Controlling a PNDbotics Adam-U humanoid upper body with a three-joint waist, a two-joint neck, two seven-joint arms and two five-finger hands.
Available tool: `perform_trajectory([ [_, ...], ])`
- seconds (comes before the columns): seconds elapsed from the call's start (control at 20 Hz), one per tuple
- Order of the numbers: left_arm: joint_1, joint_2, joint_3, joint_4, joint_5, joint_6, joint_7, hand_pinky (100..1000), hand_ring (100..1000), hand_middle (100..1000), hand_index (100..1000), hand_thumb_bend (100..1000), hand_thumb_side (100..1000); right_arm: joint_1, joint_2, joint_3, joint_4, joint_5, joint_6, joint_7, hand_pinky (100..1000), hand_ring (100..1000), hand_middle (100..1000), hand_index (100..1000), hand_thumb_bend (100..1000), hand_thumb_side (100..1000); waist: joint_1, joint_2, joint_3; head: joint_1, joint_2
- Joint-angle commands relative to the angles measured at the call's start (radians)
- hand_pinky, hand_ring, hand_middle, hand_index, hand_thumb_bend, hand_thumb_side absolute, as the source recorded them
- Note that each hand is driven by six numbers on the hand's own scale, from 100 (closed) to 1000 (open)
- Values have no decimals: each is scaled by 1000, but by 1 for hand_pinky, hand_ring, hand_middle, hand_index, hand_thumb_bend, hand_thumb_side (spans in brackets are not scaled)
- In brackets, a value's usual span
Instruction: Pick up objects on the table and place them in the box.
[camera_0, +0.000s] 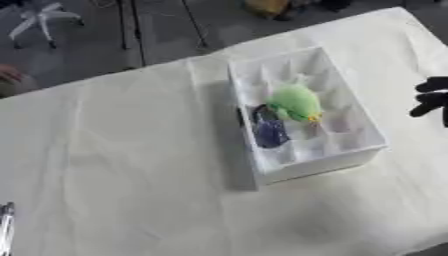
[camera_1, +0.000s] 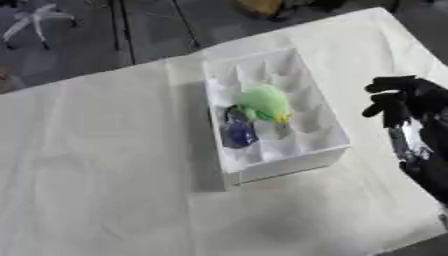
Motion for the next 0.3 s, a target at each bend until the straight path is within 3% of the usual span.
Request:
perform_trajectory([
  [0.05, 4, 30, 27, -31, 121, -17, -39, 1000, 773, 840, 818, 352, 1000, -4, -12, -7, -24, 6, 1, -4, 749, 562, 698, 818, 128, 697, -22, -20, 5, -1, -11],
  [0.15, 7, 41, 48, -37, 210, -33, -81, 1000, 772, 838, 818, 359, 1000, -3, -11, -8, -24, 7, 1, -4, 748, 562, 698, 818, 129, 696, -23, -20, 6, -4, -11],
  [0.3, 9, 45, 65, -39, 259, -45, -121, 1000, 767, 832, 813, 359, 1000, 0, -8, -9, -24, 7, 2, -5, 747, 562, 698, 819, 128, 694, -24, -22, 10, -4, -13],
])
